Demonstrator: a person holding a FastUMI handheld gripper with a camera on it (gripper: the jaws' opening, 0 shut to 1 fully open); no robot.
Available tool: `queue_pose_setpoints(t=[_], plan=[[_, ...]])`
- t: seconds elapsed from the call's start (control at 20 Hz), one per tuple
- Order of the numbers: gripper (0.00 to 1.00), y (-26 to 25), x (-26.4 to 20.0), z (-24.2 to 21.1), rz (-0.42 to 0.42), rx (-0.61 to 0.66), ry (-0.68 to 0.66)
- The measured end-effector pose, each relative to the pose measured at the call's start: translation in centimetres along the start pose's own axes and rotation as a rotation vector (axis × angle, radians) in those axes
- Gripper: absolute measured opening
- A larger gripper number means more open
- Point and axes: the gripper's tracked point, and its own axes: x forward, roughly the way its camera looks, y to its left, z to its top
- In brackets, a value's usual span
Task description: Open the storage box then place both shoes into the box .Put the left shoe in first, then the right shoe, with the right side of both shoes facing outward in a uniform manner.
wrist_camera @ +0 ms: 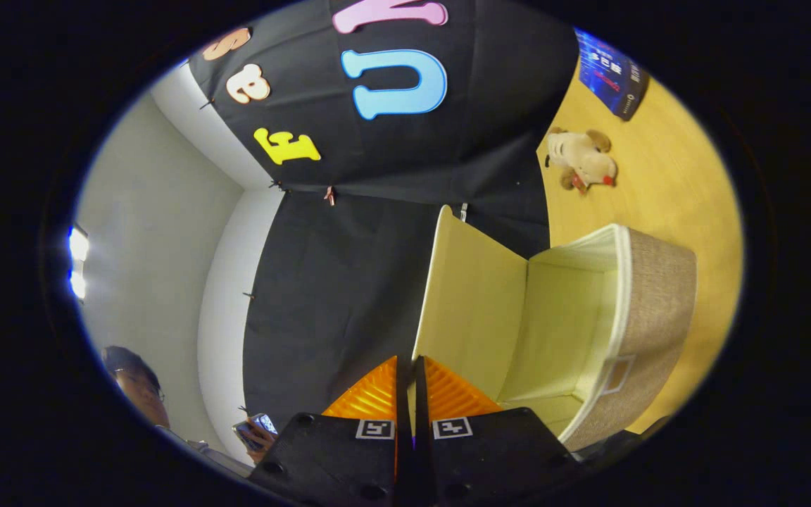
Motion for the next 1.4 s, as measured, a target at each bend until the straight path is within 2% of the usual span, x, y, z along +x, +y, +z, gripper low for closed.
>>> queue_pose_setpoints(t=[0.25,0.6,0.9,0.95,1.15,1.25,1.4], plan=[[0.05,1.8,5.2,-1.0,-0.029,-0.063,0.053],[0.05,1.9,12.5,-2.7,-0.091,-0.046,0.108],[0.07,1.0,16.7,-6.0,-0.115,-0.037,0.151],[0.13,0.9,17.3,-6.6,-0.120,-0.033,0.162],[0.72,1.0,18.1,-8.1,-0.127,-0.047,0.192],[0.81,0.9,17.3,-8.1,-0.142,-0.079,0.188],[0.81,1.6,14.8,-7.2,-0.165,-0.141,0.172]])
